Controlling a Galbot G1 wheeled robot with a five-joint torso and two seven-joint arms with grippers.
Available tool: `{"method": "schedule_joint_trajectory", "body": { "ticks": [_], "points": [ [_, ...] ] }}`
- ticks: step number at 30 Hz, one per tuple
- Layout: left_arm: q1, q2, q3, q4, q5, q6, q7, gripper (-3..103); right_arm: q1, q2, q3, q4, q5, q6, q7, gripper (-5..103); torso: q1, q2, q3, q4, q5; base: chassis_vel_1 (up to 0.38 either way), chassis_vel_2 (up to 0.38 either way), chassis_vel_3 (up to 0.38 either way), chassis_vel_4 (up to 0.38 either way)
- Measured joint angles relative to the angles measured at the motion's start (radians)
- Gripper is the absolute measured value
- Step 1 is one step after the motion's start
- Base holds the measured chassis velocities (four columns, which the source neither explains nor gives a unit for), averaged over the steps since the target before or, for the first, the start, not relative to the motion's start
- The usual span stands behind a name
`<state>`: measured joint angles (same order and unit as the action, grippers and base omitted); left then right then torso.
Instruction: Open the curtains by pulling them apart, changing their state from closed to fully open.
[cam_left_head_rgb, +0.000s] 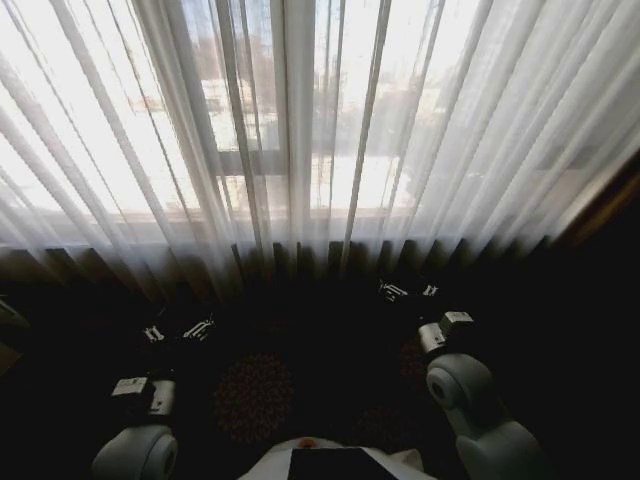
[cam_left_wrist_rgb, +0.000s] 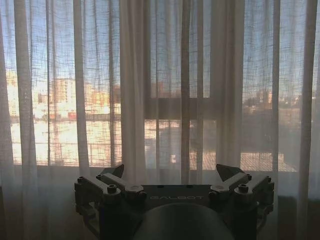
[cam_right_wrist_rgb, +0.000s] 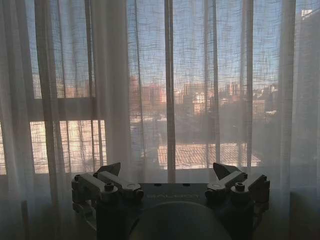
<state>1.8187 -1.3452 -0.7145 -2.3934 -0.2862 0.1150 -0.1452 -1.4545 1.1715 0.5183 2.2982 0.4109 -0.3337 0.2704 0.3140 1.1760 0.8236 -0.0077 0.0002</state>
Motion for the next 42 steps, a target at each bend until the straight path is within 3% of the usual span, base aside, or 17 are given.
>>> {"method": "schedule_joint_trajectory", "body": {
  "ticks": [9,42],
  "points": [
    [-0.005,-0.014,0.003,0.0,0.001,0.011,0.003,100,-0.017,0.006,-0.01,0.006,-0.054,0.013,-0.021,100,0.0,0.0,0.0,0.0,0.0001,0.0,0.0,0.0,0.0],
    [0.009,-0.039,0.014,0.005,0.039,-0.022,0.007,100,-0.034,0.008,-0.011,-0.001,-0.063,0.049,-0.046,100,0.0,0.0,0.0,0.0,0.0,-0.003,0.003,0.002,-0.002]
  ]
}}
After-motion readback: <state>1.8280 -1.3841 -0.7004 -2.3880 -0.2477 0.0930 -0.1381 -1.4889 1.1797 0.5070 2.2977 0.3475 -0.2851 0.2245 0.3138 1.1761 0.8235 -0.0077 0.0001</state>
